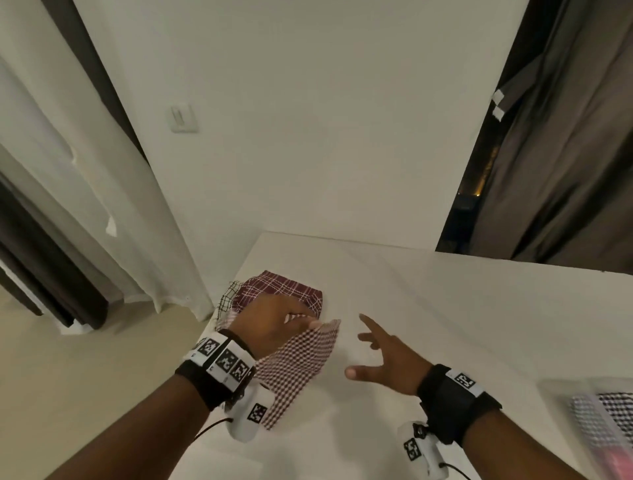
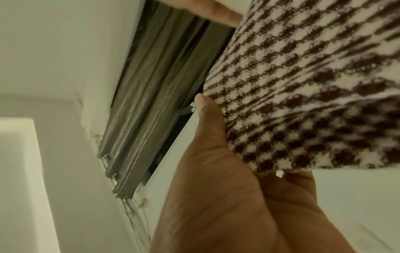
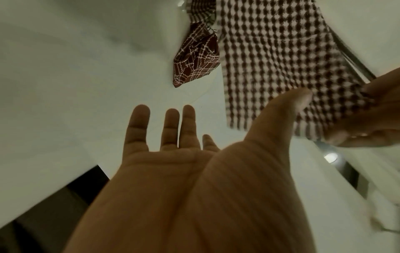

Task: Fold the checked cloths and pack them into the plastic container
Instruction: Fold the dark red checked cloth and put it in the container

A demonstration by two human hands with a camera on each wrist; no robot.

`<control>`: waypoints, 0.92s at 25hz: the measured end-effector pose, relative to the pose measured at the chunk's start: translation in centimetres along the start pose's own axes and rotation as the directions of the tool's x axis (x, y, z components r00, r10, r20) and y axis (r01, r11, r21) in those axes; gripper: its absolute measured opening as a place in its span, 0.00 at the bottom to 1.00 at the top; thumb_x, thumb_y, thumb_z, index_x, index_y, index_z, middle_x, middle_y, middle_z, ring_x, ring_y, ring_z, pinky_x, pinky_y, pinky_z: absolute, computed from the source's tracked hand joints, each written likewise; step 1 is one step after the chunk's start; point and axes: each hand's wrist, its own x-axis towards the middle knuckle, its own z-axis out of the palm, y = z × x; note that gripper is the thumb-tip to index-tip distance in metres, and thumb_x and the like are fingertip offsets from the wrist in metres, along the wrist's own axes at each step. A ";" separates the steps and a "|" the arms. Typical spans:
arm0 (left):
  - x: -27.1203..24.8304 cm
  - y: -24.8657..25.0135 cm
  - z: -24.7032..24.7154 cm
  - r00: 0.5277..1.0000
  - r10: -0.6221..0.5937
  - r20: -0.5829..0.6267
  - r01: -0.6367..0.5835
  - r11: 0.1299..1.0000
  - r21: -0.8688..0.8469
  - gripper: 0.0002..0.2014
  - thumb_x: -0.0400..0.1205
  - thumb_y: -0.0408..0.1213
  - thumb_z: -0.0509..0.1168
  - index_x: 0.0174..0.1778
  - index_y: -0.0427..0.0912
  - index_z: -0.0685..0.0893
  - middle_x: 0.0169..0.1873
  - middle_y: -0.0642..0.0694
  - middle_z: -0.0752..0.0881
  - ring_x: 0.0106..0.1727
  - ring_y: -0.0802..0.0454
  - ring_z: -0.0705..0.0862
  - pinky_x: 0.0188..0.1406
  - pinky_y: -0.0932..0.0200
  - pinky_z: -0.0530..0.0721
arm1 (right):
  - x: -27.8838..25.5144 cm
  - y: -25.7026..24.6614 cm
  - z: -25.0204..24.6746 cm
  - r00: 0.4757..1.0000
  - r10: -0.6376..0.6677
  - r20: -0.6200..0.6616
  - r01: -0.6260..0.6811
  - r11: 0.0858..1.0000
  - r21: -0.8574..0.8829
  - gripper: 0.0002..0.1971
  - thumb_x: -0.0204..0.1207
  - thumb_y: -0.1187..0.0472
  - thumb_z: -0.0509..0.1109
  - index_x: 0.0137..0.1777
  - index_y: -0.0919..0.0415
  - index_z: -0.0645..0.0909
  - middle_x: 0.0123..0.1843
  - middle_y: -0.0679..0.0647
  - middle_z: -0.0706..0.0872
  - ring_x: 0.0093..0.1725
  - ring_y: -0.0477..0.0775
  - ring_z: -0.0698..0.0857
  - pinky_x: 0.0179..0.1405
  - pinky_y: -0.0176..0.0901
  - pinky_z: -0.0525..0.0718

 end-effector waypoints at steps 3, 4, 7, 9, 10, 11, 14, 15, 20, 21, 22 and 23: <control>0.2 4.4 -3.1 0.989 0.109 -0.103 -0.131 0.963 -0.237 0.09 0.79 0.52 0.71 0.49 0.56 0.93 0.45 0.64 0.91 0.49 0.64 0.88 0.49 0.69 0.82 | -0.2 -0.9 -0.4 0.995 -0.012 -0.098 0.032 0.977 0.211 0.48 0.63 0.34 0.79 0.81 0.41 0.61 0.73 0.35 0.75 0.71 0.41 0.75 0.75 0.49 0.73; 0.2 5.3 -3.9 0.985 0.118 -0.126 -0.152 0.941 -0.303 0.08 0.79 0.49 0.72 0.50 0.55 0.93 0.45 0.62 0.92 0.50 0.62 0.89 0.50 0.67 0.83 | -0.3 -1.3 -0.7 0.987 -0.042 -0.158 0.084 0.959 0.270 0.36 0.67 0.39 0.79 0.74 0.43 0.72 0.69 0.36 0.81 0.67 0.39 0.80 0.74 0.51 0.76; 0.5 6.2 -4.9 0.971 0.057 -0.230 -0.136 0.930 -0.342 0.07 0.79 0.51 0.71 0.47 0.57 0.93 0.43 0.61 0.92 0.48 0.60 0.89 0.49 0.54 0.89 | -1.7 -3.9 -2.1 0.919 -0.061 -0.390 0.251 0.853 0.457 0.09 0.78 0.53 0.72 0.56 0.50 0.88 0.55 0.45 0.92 0.58 0.45 0.88 0.64 0.47 0.84; 1.1 5.8 -4.8 0.944 0.014 -0.329 -0.084 0.976 -0.201 0.12 0.75 0.64 0.70 0.45 0.63 0.91 0.46 0.64 0.88 0.52 0.62 0.85 0.54 0.47 0.85 | -3.1 -5.8 -3.5 0.878 -0.074 -0.473 0.335 0.801 0.497 0.14 0.79 0.52 0.67 0.52 0.59 0.89 0.49 0.51 0.93 0.50 0.51 0.90 0.48 0.40 0.86; 1.5 5.9 -4.5 0.936 0.015 -0.352 -0.056 0.993 -0.107 0.17 0.70 0.71 0.69 0.46 0.67 0.89 0.52 0.66 0.85 0.57 0.64 0.81 0.59 0.48 0.81 | -3.8 -6.6 -4.2 0.869 -0.092 -0.487 0.359 0.795 0.489 0.17 0.78 0.50 0.66 0.51 0.63 0.88 0.45 0.53 0.93 0.44 0.51 0.90 0.40 0.38 0.85; 1.9 6.3 -4.2 0.940 0.025 -0.341 -0.049 0.997 -0.061 0.22 0.65 0.75 0.68 0.50 0.70 0.87 0.58 0.69 0.82 0.63 0.66 0.77 0.64 0.49 0.76 | -4.5 -7.4 -4.9 0.864 -0.120 -0.489 0.380 0.793 0.476 0.18 0.78 0.50 0.66 0.51 0.65 0.88 0.42 0.54 0.92 0.40 0.52 0.90 0.36 0.39 0.85; 3.0 9.7 -2.2 0.989 0.096 -0.111 -0.130 0.925 -0.357 0.31 0.69 0.68 0.72 0.69 0.67 0.78 0.65 0.68 0.82 0.69 0.71 0.76 0.73 0.52 0.76 | -5.7 -8.7 -6.1 0.841 -0.247 -0.480 0.457 0.800 0.389 0.17 0.81 0.50 0.66 0.52 0.64 0.88 0.46 0.63 0.91 0.46 0.65 0.90 0.44 0.54 0.90; 3.5 10.9 -1.2 0.991 0.129 -0.046 -0.135 0.871 -0.472 0.31 0.73 0.65 0.70 0.73 0.65 0.75 0.66 0.66 0.82 0.69 0.71 0.77 0.73 0.52 0.77 | -6.1 -8.7 -6.3 0.833 -0.278 -0.478 0.476 0.800 0.364 0.18 0.82 0.49 0.66 0.53 0.64 0.88 0.48 0.65 0.91 0.48 0.67 0.89 0.50 0.56 0.88; 6.1 12.8 2.1 0.976 0.217 0.018 -0.163 0.782 -0.602 0.15 0.83 0.52 0.66 0.63 0.54 0.86 0.56 0.54 0.90 0.60 0.57 0.87 0.66 0.49 0.83 | -7.6 -6.1 -7.5 0.861 -0.226 -0.455 0.409 0.840 0.357 0.15 0.83 0.50 0.66 0.54 0.60 0.88 0.49 0.64 0.91 0.49 0.68 0.88 0.54 0.59 0.86; 6.5 12.9 2.4 0.977 0.211 -0.009 -0.176 0.790 -0.587 0.12 0.81 0.50 0.70 0.59 0.54 0.88 0.53 0.54 0.91 0.56 0.57 0.88 0.63 0.50 0.85 | -7.9 -5.4 -7.8 0.873 -0.202 -0.444 0.373 0.864 0.339 0.14 0.81 0.49 0.68 0.51 0.60 0.89 0.47 0.64 0.90 0.46 0.67 0.88 0.52 0.61 0.86; 6.9 12.9 2.6 0.978 0.207 -0.038 -0.191 0.801 -0.567 0.09 0.79 0.49 0.73 0.54 0.54 0.89 0.50 0.54 0.91 0.53 0.57 0.89 0.60 0.51 0.86 | -8.2 -4.4 -8.1 0.882 -0.174 -0.437 0.337 0.882 0.330 0.14 0.80 0.49 0.70 0.49 0.60 0.89 0.45 0.63 0.90 0.44 0.63 0.88 0.51 0.61 0.86; 7.3 13.0 2.8 0.977 0.205 -0.058 -0.203 0.813 -0.546 0.07 0.77 0.47 0.75 0.49 0.54 0.90 0.46 0.55 0.92 0.49 0.58 0.89 0.56 0.52 0.87 | -8.4 -3.5 -8.4 0.892 -0.149 -0.428 0.308 0.892 0.332 0.12 0.78 0.50 0.72 0.47 0.59 0.88 0.45 0.60 0.91 0.44 0.59 0.88 0.50 0.57 0.87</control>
